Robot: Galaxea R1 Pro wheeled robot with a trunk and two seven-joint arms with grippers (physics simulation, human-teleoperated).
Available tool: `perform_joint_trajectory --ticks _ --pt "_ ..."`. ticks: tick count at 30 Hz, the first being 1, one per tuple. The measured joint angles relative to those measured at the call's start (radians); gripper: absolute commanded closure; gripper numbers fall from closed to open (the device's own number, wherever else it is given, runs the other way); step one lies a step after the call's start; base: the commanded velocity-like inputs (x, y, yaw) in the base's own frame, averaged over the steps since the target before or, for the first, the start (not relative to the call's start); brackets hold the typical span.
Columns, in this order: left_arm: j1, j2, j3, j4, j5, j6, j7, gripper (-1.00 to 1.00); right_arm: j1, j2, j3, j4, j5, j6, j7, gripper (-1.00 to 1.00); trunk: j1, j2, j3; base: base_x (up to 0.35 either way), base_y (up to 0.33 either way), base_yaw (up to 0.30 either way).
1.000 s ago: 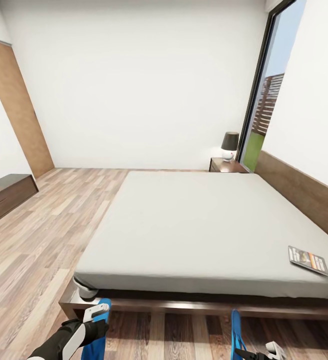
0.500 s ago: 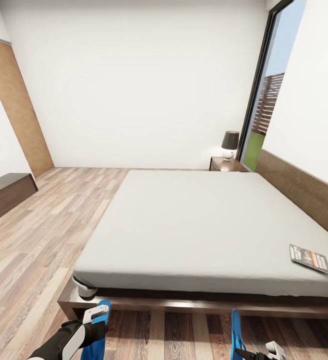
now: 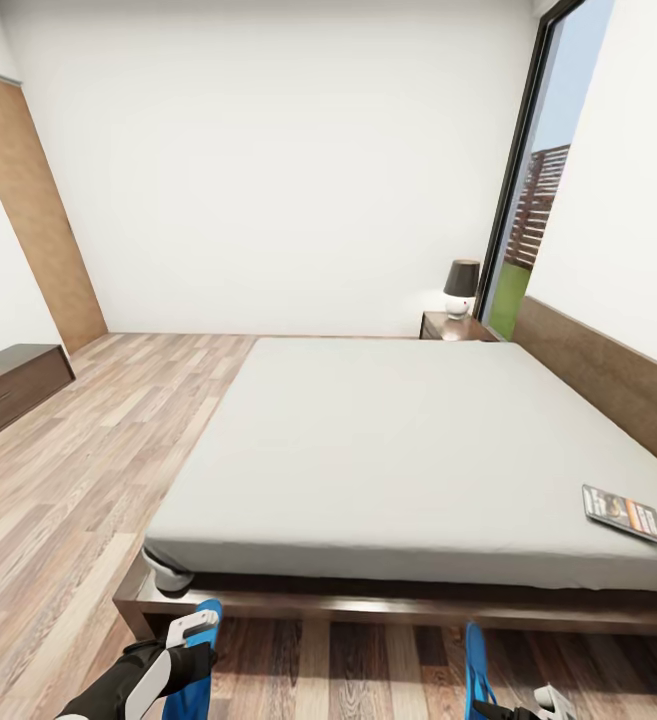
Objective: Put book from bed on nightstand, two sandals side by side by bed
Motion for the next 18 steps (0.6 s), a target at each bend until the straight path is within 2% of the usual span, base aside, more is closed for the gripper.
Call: perform_joint_trajectory --ticks 10,14,18 --pt "0.000 -0.001 -0.001 0.006 0.000 -0.007 0.000 1.00 0.000 0.000 0.000 0.000 0.000 0.000 -0.009 1.00 0.038 -0.070 -0.031 0.000 0.000 0.000" --pt "0.000 -0.006 -0.001 0.031 -0.001 -0.075 0.000 1.00 0.000 0.001 0.000 0.000 0.000 0.000 -0.009 1.00 0.054 -0.098 -0.044 0.000 0.000 0.000" --pt "0.000 -0.006 -0.001 0.035 -0.001 -0.091 0.000 1.00 0.000 0.001 0.001 0.000 0.000 0.000 -0.009 1.00 0.069 -0.126 -0.056 0.000 0.000 0.000"
